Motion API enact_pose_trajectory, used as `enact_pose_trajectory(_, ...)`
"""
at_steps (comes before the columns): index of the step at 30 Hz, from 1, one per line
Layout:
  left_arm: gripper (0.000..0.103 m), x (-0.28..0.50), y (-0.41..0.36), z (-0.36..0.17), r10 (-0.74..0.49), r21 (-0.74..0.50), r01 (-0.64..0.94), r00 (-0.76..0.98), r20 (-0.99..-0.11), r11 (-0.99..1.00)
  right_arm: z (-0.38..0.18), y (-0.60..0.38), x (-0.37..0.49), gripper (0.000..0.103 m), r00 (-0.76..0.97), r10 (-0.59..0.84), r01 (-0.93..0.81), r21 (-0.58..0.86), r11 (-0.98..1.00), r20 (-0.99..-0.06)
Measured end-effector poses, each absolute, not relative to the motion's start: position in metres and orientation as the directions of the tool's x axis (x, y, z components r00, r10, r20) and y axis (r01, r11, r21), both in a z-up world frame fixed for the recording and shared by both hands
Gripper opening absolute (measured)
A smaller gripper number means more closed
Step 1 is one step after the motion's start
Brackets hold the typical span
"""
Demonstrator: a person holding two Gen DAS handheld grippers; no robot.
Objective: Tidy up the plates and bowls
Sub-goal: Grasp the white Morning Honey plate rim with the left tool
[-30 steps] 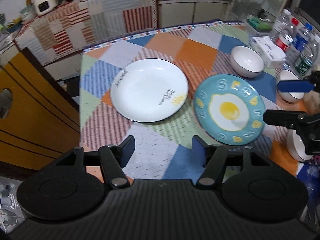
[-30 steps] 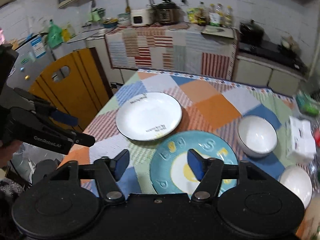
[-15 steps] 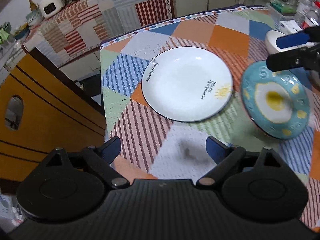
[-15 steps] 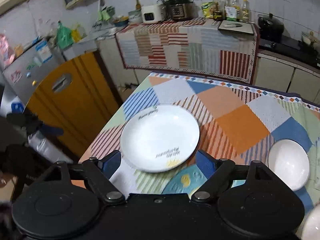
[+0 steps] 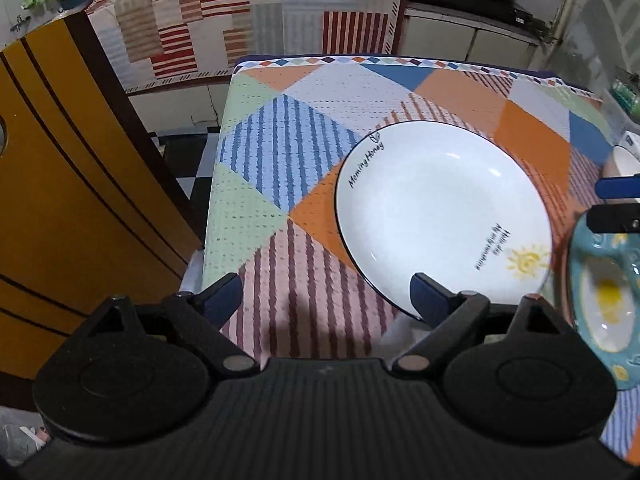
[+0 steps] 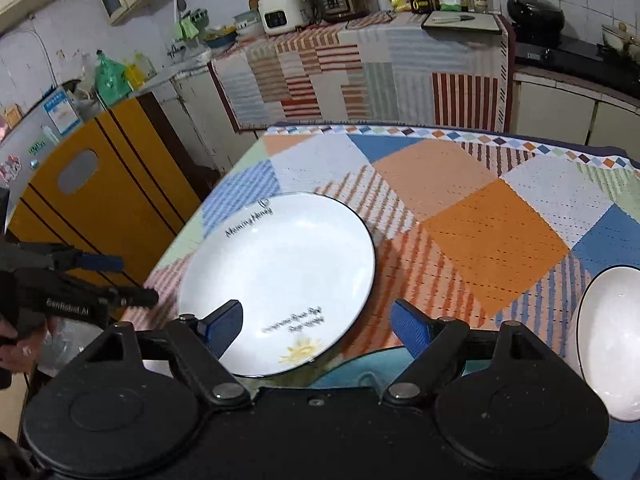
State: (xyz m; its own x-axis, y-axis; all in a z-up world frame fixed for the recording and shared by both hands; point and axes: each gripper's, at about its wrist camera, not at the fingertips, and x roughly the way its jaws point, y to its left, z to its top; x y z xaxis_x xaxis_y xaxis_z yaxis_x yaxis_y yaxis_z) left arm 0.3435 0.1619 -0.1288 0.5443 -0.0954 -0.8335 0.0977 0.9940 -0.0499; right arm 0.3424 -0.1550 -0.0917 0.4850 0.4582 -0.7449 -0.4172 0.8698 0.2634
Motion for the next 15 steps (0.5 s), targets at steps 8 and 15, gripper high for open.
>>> enact_pose_trajectory(8, 0.089, 0.358, 0.158, -0.143, -0.111, -0.065, 0.103, 0.544, -0.831, 0.993, -0.097, -0.175, 0.351, 0.076, 0.508, 0.457, -0.357, 0.305, 0.883, -0.73)
enact_pose_trajectory(15, 0.088, 0.372, 0.152, -0.165, -0.136, -0.114, 0.075, 0.494, -0.859, 0.991, -0.119, -0.164, 0.374, 0.076, 0.456, 0.482, -0.304, 0.378, 0.874, -0.748)
